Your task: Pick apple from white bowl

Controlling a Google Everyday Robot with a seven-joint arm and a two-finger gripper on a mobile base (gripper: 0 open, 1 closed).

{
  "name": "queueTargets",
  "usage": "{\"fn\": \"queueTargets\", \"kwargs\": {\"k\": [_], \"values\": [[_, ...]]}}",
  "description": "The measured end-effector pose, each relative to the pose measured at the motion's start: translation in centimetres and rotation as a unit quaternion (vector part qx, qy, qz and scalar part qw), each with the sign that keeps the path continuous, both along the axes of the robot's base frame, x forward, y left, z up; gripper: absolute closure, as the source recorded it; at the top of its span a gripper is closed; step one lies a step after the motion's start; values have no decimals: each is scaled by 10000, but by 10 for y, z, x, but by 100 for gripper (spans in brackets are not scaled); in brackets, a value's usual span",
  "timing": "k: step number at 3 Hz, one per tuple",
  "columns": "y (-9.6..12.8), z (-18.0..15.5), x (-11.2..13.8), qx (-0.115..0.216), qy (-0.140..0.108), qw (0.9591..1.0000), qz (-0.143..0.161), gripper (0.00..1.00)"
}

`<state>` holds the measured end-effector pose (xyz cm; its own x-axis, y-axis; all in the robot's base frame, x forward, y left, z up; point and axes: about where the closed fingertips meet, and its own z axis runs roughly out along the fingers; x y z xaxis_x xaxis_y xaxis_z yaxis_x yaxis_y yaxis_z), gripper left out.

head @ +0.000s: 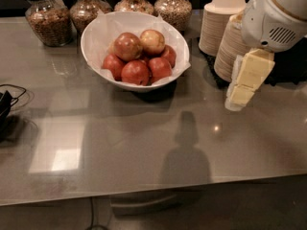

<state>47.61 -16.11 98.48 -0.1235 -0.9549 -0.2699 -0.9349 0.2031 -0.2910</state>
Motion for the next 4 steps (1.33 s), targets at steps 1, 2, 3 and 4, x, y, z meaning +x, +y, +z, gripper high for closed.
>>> {"fn": "queueTargets", "kwargs": {"k": [1,2,3,4], "values": [[38,19,21,341,-298,9983,365,0],[66,33,37,801,-538,9926,731,0],[68,35,37,842,-549,9920,759,0],[67,34,38,1037,-579,9903,727,0]]}}
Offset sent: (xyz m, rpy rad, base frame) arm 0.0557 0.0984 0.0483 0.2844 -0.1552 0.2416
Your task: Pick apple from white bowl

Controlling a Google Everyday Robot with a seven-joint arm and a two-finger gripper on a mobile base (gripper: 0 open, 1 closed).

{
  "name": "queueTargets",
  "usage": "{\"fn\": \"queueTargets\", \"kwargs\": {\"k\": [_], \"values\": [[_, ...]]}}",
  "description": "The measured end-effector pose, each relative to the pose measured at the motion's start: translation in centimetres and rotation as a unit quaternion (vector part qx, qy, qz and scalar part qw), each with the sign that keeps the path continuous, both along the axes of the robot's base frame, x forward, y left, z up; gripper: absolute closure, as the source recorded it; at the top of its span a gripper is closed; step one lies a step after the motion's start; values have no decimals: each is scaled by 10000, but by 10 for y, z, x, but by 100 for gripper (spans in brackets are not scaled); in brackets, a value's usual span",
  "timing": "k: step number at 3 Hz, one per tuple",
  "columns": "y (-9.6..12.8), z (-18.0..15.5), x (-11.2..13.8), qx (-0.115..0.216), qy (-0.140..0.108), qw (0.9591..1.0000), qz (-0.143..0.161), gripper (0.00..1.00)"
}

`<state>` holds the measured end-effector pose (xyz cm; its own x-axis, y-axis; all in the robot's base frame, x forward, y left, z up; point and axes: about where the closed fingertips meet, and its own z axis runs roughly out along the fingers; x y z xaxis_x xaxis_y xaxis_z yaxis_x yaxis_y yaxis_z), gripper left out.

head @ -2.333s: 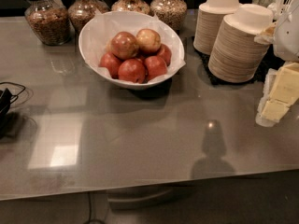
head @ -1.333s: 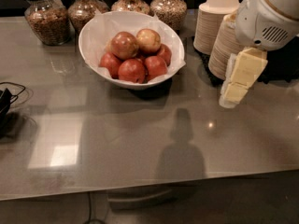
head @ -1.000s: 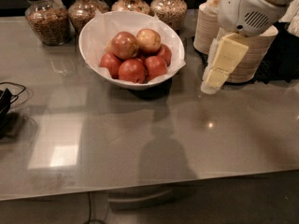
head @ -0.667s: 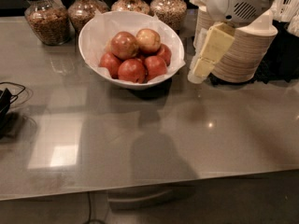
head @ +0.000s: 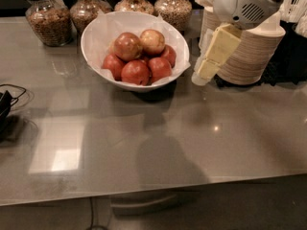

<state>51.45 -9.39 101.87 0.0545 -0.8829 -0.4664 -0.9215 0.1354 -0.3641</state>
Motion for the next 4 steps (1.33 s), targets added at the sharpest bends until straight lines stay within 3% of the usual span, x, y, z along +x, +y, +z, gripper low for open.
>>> {"fn": "queueTargets", "kwargs": {"k": [1,2,4], "values": [[5,-10,18,573,-112,9983,83,0],[18,-15,49,1187,-240,9925,180,0],[37,-26,92,1521,-180,9879,239,8]]}}
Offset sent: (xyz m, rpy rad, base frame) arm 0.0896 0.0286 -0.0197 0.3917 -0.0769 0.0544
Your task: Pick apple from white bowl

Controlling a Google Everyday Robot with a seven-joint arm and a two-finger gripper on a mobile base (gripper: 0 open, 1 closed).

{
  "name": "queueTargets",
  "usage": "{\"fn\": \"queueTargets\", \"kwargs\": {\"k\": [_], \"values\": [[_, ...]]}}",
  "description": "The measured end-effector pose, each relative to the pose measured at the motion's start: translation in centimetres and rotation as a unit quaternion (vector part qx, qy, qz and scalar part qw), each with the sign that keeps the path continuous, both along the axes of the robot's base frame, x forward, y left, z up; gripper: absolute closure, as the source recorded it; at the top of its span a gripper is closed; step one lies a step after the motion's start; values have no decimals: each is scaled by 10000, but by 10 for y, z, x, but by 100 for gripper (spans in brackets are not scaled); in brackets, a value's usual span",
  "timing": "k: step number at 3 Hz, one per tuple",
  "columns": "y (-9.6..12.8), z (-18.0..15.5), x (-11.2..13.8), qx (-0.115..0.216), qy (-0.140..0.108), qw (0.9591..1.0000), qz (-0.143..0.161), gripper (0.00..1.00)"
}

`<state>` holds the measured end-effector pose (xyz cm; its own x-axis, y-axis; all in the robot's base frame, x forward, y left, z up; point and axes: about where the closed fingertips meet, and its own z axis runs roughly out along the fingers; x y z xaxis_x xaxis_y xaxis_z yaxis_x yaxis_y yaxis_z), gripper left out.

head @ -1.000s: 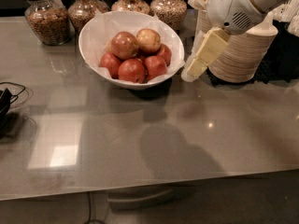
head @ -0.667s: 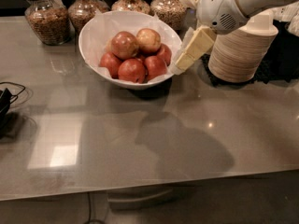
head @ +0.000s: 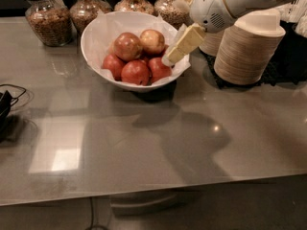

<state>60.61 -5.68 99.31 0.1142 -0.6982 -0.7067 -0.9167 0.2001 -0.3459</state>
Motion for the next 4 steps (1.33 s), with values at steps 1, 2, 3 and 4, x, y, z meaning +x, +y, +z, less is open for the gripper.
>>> {"fn": "queueTargets", "kwargs": {"k": [1,2,3,4], "values": [[8,-9,11,22,92,10000,14,10],[17,-13,22,45,104,9999,44,10],[27,-16,36,23,108,9999,74,10],[33,-20,49,-3,134,9999,58,21]]}}
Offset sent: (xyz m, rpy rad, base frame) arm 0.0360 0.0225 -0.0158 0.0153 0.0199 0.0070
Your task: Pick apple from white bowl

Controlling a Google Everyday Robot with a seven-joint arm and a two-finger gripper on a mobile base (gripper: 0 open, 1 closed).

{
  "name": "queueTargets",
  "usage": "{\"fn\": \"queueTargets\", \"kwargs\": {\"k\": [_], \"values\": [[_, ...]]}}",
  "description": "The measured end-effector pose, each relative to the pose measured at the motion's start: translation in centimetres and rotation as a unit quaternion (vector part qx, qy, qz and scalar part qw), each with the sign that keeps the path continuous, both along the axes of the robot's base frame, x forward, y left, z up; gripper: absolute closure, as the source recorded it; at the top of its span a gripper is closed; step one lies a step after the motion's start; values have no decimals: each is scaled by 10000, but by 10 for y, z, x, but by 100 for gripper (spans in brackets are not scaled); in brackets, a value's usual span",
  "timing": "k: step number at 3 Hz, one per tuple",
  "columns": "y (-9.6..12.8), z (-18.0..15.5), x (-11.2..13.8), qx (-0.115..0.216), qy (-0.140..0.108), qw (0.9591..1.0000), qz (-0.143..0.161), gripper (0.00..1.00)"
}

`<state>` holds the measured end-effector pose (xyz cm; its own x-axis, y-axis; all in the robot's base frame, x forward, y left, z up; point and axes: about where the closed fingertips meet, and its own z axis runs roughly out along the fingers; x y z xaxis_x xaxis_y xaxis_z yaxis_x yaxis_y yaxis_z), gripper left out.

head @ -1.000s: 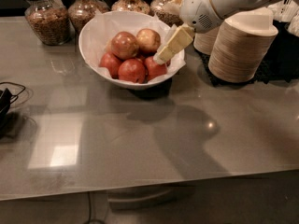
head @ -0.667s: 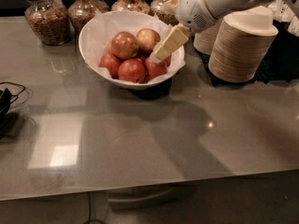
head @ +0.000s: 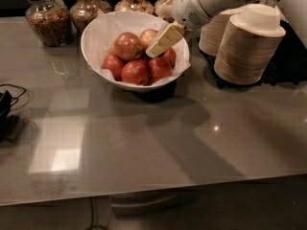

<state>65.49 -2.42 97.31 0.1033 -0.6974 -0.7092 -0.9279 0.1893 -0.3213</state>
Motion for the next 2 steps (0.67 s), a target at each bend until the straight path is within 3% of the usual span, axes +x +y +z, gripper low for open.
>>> {"fn": "queueTargets", "kwargs": {"k": [2], "values": [[5,-9,18,-46,65,10000,-60,25]]}}
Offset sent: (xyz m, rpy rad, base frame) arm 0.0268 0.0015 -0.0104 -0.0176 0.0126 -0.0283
